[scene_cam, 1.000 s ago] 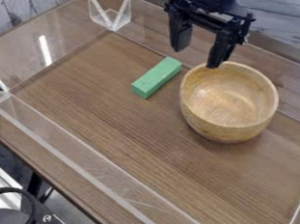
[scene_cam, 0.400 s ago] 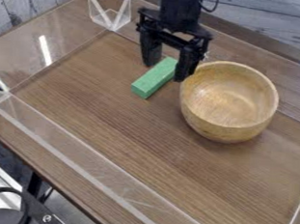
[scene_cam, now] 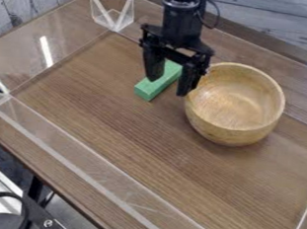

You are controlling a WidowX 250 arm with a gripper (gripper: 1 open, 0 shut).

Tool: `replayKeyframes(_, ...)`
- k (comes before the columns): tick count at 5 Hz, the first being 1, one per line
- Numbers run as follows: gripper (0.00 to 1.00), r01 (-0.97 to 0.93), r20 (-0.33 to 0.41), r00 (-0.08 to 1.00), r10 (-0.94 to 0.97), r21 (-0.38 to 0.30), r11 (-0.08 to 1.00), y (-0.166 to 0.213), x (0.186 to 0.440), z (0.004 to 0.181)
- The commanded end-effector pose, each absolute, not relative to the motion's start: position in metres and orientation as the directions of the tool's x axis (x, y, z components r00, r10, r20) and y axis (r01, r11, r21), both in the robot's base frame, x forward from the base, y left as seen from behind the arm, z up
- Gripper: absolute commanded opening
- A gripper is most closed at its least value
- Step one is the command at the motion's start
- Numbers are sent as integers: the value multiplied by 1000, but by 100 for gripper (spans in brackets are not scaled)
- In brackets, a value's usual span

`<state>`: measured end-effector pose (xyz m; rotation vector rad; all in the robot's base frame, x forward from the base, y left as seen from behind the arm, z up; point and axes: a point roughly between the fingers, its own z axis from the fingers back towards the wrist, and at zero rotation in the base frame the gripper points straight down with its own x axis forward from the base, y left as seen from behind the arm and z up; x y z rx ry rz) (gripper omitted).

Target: Put the green block in the brown bowl

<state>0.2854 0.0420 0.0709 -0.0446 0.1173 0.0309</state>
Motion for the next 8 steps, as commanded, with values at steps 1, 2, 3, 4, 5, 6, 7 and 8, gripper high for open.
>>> replayKeyframes(1, 100, -61, -83, 995, 57, -49, 997, 54, 292, 75)
replayKeyframes(2, 100, -97, -90, 992, 91, -58, 994, 68, 296, 67)
replayKeyframes(3, 100, -104, -96, 991, 98, -66, 992, 77, 296, 58)
replayKeyframes(4, 100, -107, -95, 990, 100, -71, 992, 85, 299, 50)
replayKeyframes(5, 0, -94, -106, 991, 85, -74, 993, 87, 310, 41)
replayKeyframes(6, 100, -81, -93, 993, 73, -88, 993, 89, 319, 42)
replayKeyframes(7, 100, -67, -94, 994, 59, -87, 994, 88, 317, 40)
replayKeyframes(8, 100, -51, -94, 995, 43, -87, 995, 85, 316, 35)
